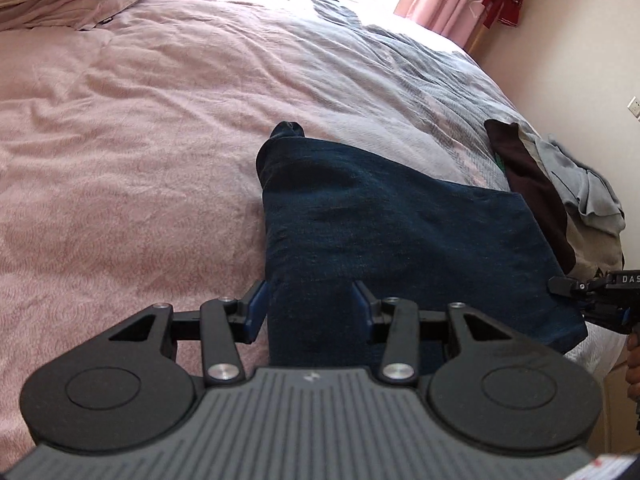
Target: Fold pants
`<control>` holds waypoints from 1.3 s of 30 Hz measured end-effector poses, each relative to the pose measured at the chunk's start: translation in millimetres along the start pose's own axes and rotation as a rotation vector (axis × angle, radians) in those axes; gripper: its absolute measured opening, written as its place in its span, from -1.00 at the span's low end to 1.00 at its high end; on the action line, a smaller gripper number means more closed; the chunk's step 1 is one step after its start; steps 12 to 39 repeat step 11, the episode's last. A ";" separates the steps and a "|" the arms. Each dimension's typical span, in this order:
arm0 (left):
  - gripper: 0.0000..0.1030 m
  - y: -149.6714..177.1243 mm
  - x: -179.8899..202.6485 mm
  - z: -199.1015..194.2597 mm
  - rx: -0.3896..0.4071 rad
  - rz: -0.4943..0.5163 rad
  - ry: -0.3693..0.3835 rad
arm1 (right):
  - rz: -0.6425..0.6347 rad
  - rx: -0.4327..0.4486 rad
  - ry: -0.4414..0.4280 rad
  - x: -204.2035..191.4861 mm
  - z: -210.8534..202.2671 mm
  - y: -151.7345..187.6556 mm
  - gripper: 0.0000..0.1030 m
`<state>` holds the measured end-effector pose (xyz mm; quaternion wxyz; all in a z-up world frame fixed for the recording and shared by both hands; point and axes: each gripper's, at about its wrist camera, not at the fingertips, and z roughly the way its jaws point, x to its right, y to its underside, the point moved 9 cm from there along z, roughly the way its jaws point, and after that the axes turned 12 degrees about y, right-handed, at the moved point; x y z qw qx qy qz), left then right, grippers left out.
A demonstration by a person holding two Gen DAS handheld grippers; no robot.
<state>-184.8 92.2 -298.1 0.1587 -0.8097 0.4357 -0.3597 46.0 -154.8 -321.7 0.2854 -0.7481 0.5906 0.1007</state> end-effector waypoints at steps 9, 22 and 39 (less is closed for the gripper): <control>-0.26 4.4 2.5 22.5 -0.068 0.042 -0.056 | -0.101 0.054 0.015 -3.8 11.4 1.6 -0.92; -0.25 3.9 3.5 24.3 -0.080 0.049 -0.072 | -0.083 0.050 0.014 -2.5 14.6 1.6 -0.92; -0.25 3.9 3.5 24.3 -0.080 0.049 -0.072 | -0.083 0.050 0.014 -2.5 14.6 1.6 -0.92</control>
